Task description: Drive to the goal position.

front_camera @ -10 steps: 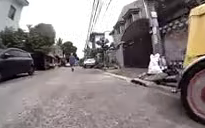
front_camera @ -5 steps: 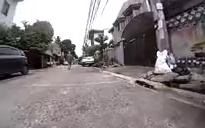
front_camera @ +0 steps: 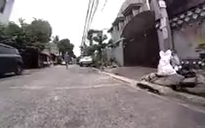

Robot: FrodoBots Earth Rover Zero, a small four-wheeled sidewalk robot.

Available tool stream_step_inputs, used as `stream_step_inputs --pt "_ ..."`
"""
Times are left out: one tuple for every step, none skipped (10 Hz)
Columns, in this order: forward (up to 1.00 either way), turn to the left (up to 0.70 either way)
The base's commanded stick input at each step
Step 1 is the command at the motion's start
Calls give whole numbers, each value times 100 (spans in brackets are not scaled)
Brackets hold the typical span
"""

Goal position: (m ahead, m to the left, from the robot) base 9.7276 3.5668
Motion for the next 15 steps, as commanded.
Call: stream_step_inputs --pt "100 0" --pt "100 0" --pt "100 27" --pt "100 27" --pt "100 27" --pt "100 27" --pt "100 27" --pt "100 27" --pt "100 27" --pt "100 27" --pt "100 27" --pt "100 27" --pt "100 27" --pt "100 27" --pt "100 16"
